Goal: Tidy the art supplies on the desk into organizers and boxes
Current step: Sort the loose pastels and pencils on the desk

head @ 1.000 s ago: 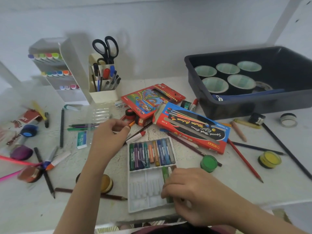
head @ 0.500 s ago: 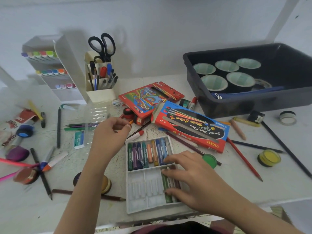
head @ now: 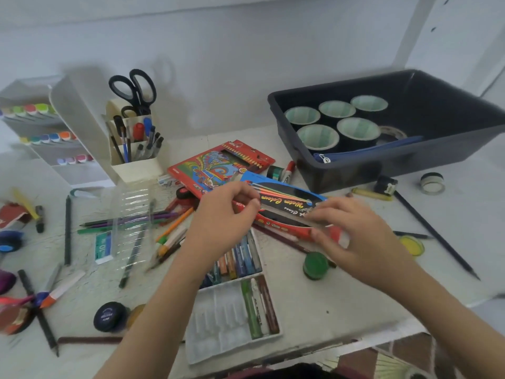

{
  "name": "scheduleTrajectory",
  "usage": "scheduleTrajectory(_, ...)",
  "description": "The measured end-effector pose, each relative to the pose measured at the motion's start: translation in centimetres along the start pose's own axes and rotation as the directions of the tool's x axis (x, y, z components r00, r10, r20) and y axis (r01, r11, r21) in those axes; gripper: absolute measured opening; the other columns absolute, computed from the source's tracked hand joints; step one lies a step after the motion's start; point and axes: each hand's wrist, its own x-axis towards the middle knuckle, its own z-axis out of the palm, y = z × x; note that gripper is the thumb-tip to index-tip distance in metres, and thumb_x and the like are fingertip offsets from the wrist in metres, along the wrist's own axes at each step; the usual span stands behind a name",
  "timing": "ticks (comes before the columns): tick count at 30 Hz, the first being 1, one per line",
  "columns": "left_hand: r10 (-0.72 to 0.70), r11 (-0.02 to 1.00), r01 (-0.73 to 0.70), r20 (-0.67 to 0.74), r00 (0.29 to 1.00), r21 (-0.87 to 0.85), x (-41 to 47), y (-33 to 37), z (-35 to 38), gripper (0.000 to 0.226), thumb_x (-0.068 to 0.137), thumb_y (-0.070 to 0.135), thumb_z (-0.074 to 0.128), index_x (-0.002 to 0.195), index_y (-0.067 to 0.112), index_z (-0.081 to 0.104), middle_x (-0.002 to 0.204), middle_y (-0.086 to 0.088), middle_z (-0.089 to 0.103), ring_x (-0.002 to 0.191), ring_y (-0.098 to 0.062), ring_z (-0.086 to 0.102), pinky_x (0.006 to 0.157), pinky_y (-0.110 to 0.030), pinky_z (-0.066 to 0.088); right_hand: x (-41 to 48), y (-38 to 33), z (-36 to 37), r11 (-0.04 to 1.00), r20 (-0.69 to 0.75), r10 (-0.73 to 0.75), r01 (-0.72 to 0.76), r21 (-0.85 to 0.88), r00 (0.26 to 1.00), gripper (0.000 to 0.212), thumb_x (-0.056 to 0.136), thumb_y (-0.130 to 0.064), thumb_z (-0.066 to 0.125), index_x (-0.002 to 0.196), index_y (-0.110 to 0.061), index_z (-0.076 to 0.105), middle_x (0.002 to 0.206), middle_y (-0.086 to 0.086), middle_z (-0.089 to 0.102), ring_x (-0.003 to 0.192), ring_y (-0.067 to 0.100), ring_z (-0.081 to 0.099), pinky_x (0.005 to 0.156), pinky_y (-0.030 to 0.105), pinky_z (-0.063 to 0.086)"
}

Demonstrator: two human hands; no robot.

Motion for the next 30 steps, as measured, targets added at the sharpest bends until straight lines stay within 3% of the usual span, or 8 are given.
scheduleTrajectory(5,0.193,0.968,-0.211,0.132,0.972,0.137,2.0,3.4,3.6,0.008,0.086,0.024,0.058,0.085,0.031,0.063,0.076,0.021,0.059,0.069,0.007,0.053,0.062,-0.011,0.04,0.9,5.0,-2.4,0.906,-0.096,0.284,-0.3,-0.298,0.954,0.027,0.09,-0.029,0.055,0.113,-0.022,0.066,0.101,0.001,0.063,0.084,0.012,0.045,0.067,0.025,0.033)
scheduleTrajectory(9,0.311,0.897,-0.372,0.259,0.915,0.237,3.8,5.7,7.1,0.013,0.088,0.023,0.055,0.091,0.025,0.067,0.086,0.013,0.061,0.082,-0.003,0.053,0.071,-0.022,0.044,1.8,8.2,-3.2,0.779,-0.063,0.461,-0.437,-0.45,0.885,0.031,0.093,-0.027,0.049,0.122,-0.026,0.06,0.086,-0.001,0.05,0.074,0.014,0.042,0.053,0.022,0.029)
scheduleTrajectory(12,0.395,0.798,-0.491,0.313,0.864,0.349,4.8,7.1,8.9,0.021,0.09,0.023,0.051,0.098,0.023,0.071,0.095,0.004,0.067,0.088,-0.014,0.058,0.076,-0.027,0.046,2.2,9.5,-3.3,0.789,-0.035,0.477,-0.445,-0.424,0.878,0.032,0.095,-0.022,0.047,0.124,-0.027,0.06,0.084,-0.001,0.045,0.072,0.015,0.039,0.047,0.018,0.021)
scheduleTrajectory(17,0.462,0.682,-0.591,0.373,0.805,0.431,5.4,9.3,9.8,0.022,0.091,0.016,0.046,0.101,0.018,0.065,0.096,-0.002,0.065,0.089,-0.022,0.06,0.072,-0.034,0.049,2.9,10.4,-2.7,0.816,-0.005,0.344,-0.302,-0.492,0.939,0.032,0.094,-0.019,0.046,0.117,-0.028,0.066,0.081,0.001,0.056,0.069,0.016,0.046,0.05,0.024,0.026)
scheduleTrajectory(21,0.476,0.592,-0.67,0.476,0.739,0.448,5.0,10.3,11.1,0.022,0.09,0.013,0.049,0.106,0.018,0.064,0.096,-0.002,0.064,0.088,-0.023,0.061,0.07,-0.032,0.048,3.6,10.1,-2.2,0.785,0.031,0.353,-0.278,-0.553,0.935,0.02,0.095,-0.027,0.049,0.098,-0.019,0.067,0.06,-0.008,0.035,0.059,0.012,0.039,0.049,0.023,0.024)
scheduleTrajectory(27,0.379,0.425,-0.737,0.636,0.672,0.525,5.5,10.4,13.1,0.023,0.083,0.001,0.055,0.1,0.013,0.063,0.082,-0.002,0.052,0.073,-0.022,0.054,0.06,-0.031,0.04,4.1,9.9,-2.4,0.75,0.054,0.427,-0.32,-0.579,0.903,0.016,0.093,-0.026,0.051,0.097,-0.017,0.064,0.082,0.002,0.056,0.073,0.017,0.054,0.063,0.026,0.041)
scheduleTrajectory(30,0.398,0.352,-0.772,0.661,0.636,0.53,5.9,10.3,13.7,0.021,0.083,0.0,0.056,0.1,0.012,0.063,0.092,-0.005,0.061,0.081,-0.025,0.06,0.06,-0.031,0.039,3.9,10.2,-2.8,0.801,0.034,0.493,-0.438,-0.407,0.869,0.016,0.091,-0.026,0.056,0.099,-0.013,0.062,0.089,0.005,0.058,0.079,0.018,0.055,0.065,0.026,0.043)
